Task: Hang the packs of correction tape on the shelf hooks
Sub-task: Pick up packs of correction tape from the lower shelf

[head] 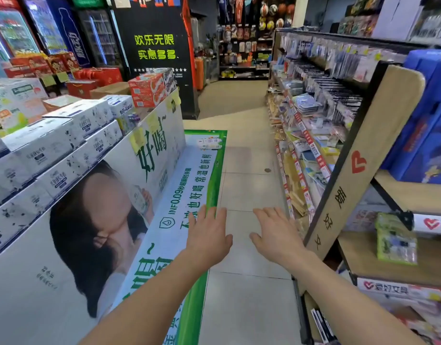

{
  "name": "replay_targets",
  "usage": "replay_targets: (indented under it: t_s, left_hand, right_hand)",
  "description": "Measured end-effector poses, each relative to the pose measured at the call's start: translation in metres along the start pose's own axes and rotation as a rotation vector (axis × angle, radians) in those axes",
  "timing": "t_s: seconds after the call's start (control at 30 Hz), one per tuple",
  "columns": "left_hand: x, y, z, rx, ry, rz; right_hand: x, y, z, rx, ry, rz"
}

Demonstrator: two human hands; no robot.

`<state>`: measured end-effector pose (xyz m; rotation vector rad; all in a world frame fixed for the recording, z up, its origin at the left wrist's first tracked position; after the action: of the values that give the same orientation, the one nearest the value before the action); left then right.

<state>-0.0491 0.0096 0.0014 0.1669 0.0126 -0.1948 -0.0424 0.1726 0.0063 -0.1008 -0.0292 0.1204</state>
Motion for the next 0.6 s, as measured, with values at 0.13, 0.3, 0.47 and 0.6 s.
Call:
replay_targets:
  t_s: [0.13, 0.3, 0.47, 0.6]
  left_hand:
    - [-0.042, -0.02, -0.001, 0.012, 0.036, -0.027]
    - [-0.117, -0.06, 0.001, 0.02, 0.06, -0.049]
    - [-0.193, -0.102, 0.012, 0.009, 0.051, -0.098]
    - [-0.258, -0.115, 0.011, -0.012, 0.021, -0.123]
  right_hand:
    - [-0.044, -0.004, -0.006, -0.003, -0.004, -0.022]
    - [-0.12, -0.013, -0.015, 0.016, 0.011, -0.059]
    - [-0.199, -0.019, -0.011, 0.028, 0.032, -0.107]
    - [-0.256, -0.013, -0.014, 0.024, 0.004, -0.143]
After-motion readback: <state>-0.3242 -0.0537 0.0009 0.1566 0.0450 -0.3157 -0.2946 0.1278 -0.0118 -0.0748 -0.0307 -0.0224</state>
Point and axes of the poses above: each hand's wrist, its own x-axis away from the middle knuckle, its own z-axis out of the back of the hand, y = z × x, the point moved 5 cm from there along -x, towards the middle knuckle, and after that the axes turned 5 degrees about x, right-handed, at the moved point
